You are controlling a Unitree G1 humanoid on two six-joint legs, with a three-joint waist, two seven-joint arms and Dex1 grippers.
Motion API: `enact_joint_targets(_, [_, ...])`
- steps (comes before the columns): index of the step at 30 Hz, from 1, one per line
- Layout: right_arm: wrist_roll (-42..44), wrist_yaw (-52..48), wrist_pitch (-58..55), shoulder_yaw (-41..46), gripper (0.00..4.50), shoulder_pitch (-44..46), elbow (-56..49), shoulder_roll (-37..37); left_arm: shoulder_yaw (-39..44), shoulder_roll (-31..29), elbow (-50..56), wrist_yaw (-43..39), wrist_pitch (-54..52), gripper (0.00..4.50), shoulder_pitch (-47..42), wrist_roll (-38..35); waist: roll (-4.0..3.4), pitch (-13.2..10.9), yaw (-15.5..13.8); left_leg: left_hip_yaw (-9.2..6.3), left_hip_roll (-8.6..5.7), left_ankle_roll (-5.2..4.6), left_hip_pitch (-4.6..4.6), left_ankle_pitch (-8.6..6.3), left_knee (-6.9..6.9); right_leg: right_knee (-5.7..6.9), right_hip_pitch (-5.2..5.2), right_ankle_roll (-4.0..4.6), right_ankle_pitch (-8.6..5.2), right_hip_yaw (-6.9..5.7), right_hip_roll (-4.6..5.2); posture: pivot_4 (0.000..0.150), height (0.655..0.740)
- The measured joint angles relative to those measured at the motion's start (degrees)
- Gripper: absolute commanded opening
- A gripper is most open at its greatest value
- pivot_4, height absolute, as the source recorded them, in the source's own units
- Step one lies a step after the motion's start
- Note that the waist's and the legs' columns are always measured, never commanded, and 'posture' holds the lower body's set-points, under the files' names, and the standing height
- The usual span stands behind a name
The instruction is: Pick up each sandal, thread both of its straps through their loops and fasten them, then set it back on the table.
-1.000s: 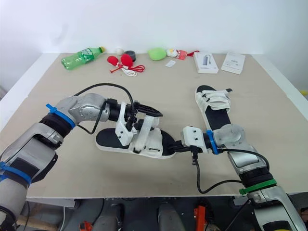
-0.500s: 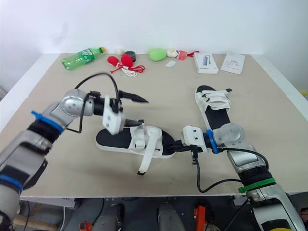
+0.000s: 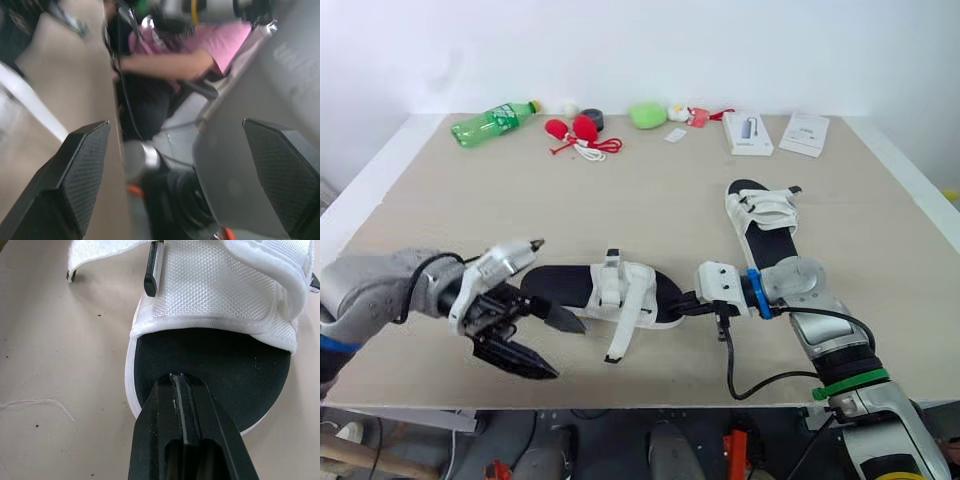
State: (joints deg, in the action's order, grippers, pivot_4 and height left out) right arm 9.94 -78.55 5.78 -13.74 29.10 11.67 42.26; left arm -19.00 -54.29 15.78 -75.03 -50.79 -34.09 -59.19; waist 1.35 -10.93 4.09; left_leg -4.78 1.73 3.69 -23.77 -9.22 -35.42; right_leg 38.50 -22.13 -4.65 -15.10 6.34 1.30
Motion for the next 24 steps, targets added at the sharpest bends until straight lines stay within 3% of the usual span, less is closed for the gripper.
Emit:
enact_joint_targets(5, [0.0,-0.1,-0.2,0.0,0.0,0.0,-0.2,-0.1,-0.7,6.6,0.8,6.7,5.4,4.37,4.6,9.8,0.02,0.0,0.0,0.07,0.0,0.0,0.04,0.0,0.01,-0.1,0.05,0.03,0.03,0.03,0.02,0.15,0.74])
enact_joint_targets(10, [0.0,-0.2,-0.6,0.1,0.0,-0.2,-0.4,0.0,-4.9,13.2,-0.2,13.0,15.1,4.37,9.1,24.7,0.0,0.0,0.0,0.09,0.01,0.0,0.02,-0.01,0.05,-0.22,0.07,0.03,0.07,0.05,0.02,0.15,0.74])
enact_joint_targets(18, [-0.1,0.0,-0.7,0.2,0.0,-0.4,-0.8,0.0,-5.2,19.6,-3.2,14.9,15.7,4.37,10.5,28.9,0.01,0.0,0.0,0.09,0.01,0.0,0.01,-0.01,0.05,-0.25,0.07,0.02,0.08,0.05,0.02,0.15,0.74])
enact_joint_targets(21, [-0.1,0.0,-0.7,0.3,0.0,-0.5,-0.9,0.1,-4.9,20.6,-3.2,14.7,14.4,3.66,10.7,28.4,0.01,0.0,0.0,0.09,0.01,0.0,0.02,-0.01,0.06,-0.25,0.07,0.02,0.08,0.05,0.02,0.15,0.74])
enact_joint_targets(24, [-0.1,0.1,-0.9,0.4,0.0,-0.8,-1.3,0.2,-4.2,21.1,-3.2,13.8,12.8,2.36,10.7,27.6,0.01,0.0,0.0,0.09,0.0,0.01,0.01,-0.01,0.06,-0.26,0.07,0.02,0.08,0.05,0.03,0.15,0.74])
